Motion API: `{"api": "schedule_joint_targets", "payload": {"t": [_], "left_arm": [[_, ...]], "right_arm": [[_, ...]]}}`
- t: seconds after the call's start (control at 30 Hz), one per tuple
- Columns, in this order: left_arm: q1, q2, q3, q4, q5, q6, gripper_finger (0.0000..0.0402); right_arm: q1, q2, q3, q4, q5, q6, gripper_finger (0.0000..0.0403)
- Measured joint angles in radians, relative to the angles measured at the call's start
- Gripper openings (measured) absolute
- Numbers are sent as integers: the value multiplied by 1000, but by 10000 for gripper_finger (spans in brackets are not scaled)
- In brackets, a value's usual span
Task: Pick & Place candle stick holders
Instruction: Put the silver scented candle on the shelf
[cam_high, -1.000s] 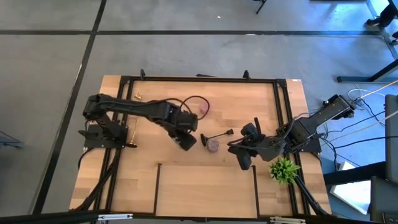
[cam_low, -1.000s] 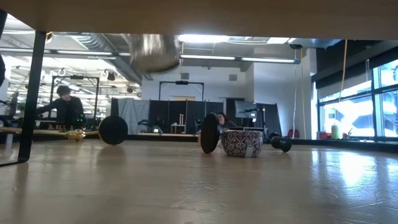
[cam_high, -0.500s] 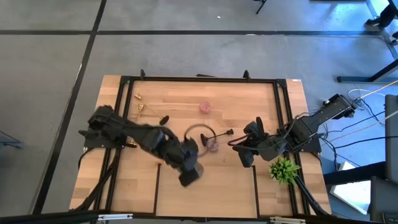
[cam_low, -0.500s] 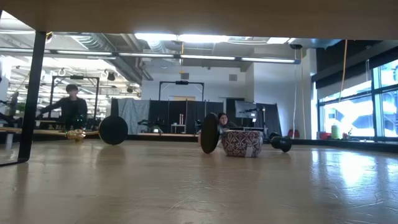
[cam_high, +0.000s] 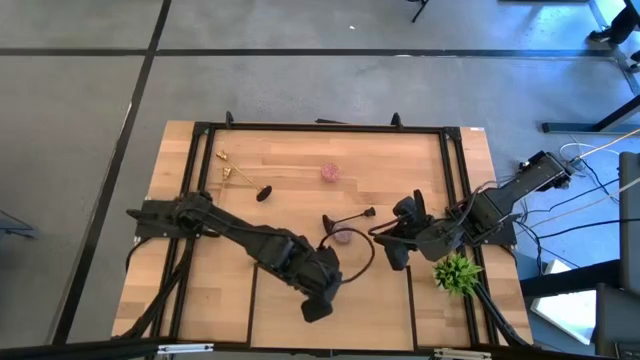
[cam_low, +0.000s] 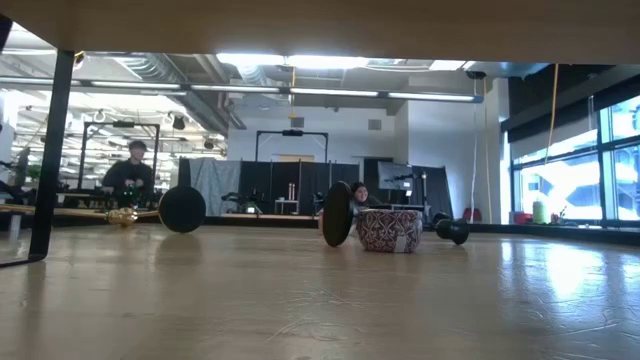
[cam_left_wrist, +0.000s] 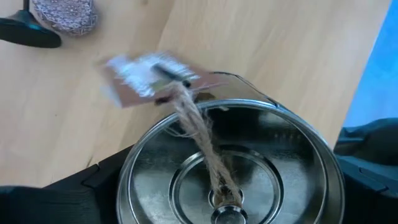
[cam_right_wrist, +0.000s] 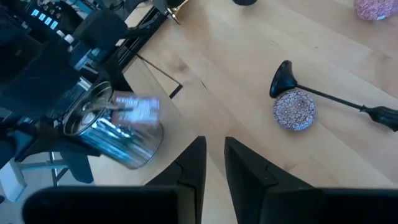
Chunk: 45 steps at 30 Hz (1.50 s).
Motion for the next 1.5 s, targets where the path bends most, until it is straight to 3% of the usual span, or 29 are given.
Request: {"api": "schedule_joint_targets", "payload": {"t": [0.43,0.57,1.5], "left_arm": [[17,2,7,31,74,8,369],[19,2,7,35,72,8,384],[18,-6,7,87,62,50,386]], "right_arm": [[21,0,0,0,28,16,62],[24,0,0,-1,36,16,62],[25,0,0,-1,36,22,62]]}}
